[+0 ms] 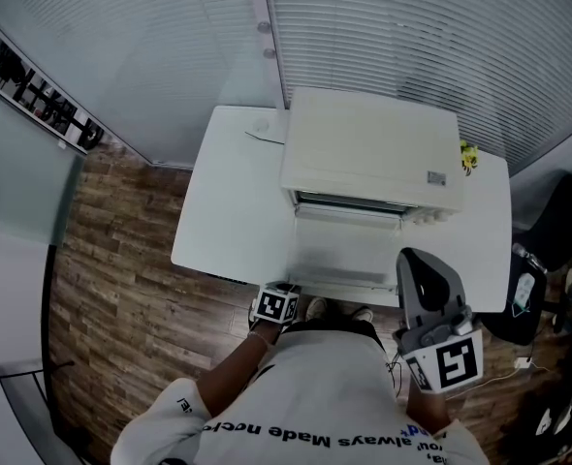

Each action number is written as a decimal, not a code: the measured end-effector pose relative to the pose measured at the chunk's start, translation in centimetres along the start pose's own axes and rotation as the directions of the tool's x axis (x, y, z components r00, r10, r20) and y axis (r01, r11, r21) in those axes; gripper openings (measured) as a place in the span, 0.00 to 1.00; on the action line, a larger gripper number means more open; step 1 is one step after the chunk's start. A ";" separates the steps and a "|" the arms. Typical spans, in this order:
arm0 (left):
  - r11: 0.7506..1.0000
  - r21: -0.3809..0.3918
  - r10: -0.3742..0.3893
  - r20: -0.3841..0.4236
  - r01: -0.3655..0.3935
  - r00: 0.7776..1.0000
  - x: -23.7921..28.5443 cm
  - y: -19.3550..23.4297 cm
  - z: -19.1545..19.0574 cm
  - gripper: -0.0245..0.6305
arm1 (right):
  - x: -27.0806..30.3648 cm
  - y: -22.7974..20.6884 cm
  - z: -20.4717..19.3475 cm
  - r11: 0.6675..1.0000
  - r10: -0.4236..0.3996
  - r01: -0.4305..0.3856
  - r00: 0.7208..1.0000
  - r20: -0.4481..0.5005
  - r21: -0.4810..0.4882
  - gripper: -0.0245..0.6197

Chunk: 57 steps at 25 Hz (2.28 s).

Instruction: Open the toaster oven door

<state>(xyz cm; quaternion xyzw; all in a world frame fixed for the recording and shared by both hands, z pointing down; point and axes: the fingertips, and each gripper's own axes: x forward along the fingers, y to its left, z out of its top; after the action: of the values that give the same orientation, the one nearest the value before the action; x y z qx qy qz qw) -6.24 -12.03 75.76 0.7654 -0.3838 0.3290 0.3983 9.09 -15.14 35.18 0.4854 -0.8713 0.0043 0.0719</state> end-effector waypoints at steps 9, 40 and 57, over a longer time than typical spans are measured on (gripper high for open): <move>1.000 -0.003 0.002 -0.014 -0.002 1.000 0.3 0.2 -0.3 0.16 | -0.2 -0.4 -0.1 1.000 -0.008 0.008 1.000 0.000 0.004 0.05; 0.982 0.178 -0.123 0.333 0.066 0.935 -9.9 -5.9 11.4 0.09 | -1.3 -0.7 -1.5 0.998 -0.054 0.055 0.998 -0.033 0.007 0.05; 0.955 0.297 -0.187 0.666 -0.026 0.723 -20.4 -9.4 23.8 0.07 | -0.9 -1.7 -0.9 0.998 -0.060 0.060 0.998 -0.019 -0.013 0.05</move>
<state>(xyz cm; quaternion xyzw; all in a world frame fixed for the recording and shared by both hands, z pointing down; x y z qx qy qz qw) -3.57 -22.23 44.81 0.8976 -0.4183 0.0565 0.1273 11.09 -15.18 35.82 0.5110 -0.8556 0.0015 0.0832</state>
